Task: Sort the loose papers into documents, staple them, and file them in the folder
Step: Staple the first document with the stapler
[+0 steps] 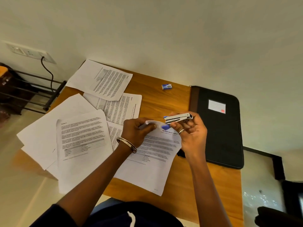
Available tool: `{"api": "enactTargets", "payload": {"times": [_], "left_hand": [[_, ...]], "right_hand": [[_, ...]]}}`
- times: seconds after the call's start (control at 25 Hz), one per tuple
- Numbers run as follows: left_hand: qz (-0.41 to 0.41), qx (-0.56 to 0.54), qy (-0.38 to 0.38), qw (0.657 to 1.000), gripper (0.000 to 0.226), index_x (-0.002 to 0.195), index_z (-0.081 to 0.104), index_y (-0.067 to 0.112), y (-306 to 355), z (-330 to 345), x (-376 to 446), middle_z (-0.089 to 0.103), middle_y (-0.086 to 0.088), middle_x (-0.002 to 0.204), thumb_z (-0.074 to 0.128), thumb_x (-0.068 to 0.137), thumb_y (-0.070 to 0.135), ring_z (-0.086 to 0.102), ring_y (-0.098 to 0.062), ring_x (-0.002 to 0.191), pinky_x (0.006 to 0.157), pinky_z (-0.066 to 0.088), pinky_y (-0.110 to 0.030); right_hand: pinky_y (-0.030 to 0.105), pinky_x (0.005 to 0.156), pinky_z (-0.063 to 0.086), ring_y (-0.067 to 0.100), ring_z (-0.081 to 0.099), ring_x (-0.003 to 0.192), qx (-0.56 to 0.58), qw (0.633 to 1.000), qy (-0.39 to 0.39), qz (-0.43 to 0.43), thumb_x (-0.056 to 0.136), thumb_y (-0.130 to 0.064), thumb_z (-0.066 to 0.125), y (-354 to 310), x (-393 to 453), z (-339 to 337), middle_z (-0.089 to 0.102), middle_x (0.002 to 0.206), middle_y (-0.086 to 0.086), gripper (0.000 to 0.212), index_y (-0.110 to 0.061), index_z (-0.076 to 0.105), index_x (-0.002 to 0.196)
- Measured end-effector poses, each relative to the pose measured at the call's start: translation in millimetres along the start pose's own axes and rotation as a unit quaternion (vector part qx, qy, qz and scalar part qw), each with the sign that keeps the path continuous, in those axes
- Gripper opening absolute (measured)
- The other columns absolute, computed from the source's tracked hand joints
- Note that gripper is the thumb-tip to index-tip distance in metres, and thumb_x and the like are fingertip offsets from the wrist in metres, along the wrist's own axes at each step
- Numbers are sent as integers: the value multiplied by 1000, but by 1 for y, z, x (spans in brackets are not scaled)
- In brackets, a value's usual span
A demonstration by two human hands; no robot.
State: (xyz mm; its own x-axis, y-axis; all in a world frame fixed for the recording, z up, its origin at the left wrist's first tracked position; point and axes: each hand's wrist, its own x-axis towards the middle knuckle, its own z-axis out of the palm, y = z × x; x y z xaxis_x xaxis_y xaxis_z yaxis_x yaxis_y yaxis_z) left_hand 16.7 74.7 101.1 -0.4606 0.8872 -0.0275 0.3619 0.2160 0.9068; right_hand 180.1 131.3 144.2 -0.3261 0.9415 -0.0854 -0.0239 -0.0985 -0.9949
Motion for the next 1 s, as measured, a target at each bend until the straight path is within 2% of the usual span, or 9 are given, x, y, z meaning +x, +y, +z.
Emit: {"api": "enactTargets", "payload": {"times": [0.28,0.4,0.48,0.56,0.64,0.68,0.76,0.88,1.0], "left_hand": [[54,26,-33,998,16,96,73,12,18,8,-15,63,9,82,69,81,17,55,6,71,64,39,1],[42,26,-33,998,18,98,72,13,21,10,-18,64,7,83,68,82,20,54,6,72,62,38,1],[32,29,-23,999,19,99,72,13,21,10,-18,63,8,81,68,82,21,53,7,72,62,38,2],[31,25,-11,999,19,99,73,13,20,10,-19,64,7,80,69,82,20,54,6,71,61,38,1],[27,19,-8,999,19,99,73,12,20,12,-21,65,6,80,70,81,19,55,5,71,60,39,0],[23,19,-10,1000,20,99,72,12,19,13,-22,65,6,80,70,81,19,55,5,71,60,40,0],[13,18,-13,1000,20,100,72,12,18,15,-23,65,6,81,70,81,20,56,2,71,59,41,-2],[0,13,-16,1000,19,99,73,13,16,15,-23,68,1,83,70,81,20,60,-9,74,61,42,-8],[-5,3,-16,1000,18,98,73,13,15,14,-23,69,0,82,70,81,19,60,-10,73,61,43,-9]], "right_hand": [[31,83,57,18,70,98,-10,1000,4,0,80,-2,67,-3,-10,-26,72,104,6,32,-5,56,110],[34,87,56,21,68,103,73,995,65,7,77,-15,67,-1,-18,-26,71,110,6,39,-9,58,114],[39,95,51,24,65,109,231,963,125,54,84,-21,60,-3,-18,-29,69,116,5,36,-17,58,121],[42,100,46,29,64,111,410,892,154,113,95,-20,50,-9,-11,-33,69,115,9,30,-19,57,124],[40,98,47,28,65,106,484,834,190,181,95,-19,54,-14,-4,-33,67,109,11,21,-15,60,114],[36,92,50,25,65,101,461,839,201,210,92,-17,59,-15,-1,-31,65,105,11,17,-12,62,108],[33,81,53,20,64,91,354,879,197,249,87,-6,63,-17,1,-26,64,100,11,11,-7,64,98],[40,90,53,20,64,84,286,909,165,255,88,0,61,-18,-1,-18,64,99,12,12,-3,65,99],[44,97,51,25,66,100,301,932,98,177,92,1,53,-17,-4,-20,68,103,13,30,-4,59,121]]}}
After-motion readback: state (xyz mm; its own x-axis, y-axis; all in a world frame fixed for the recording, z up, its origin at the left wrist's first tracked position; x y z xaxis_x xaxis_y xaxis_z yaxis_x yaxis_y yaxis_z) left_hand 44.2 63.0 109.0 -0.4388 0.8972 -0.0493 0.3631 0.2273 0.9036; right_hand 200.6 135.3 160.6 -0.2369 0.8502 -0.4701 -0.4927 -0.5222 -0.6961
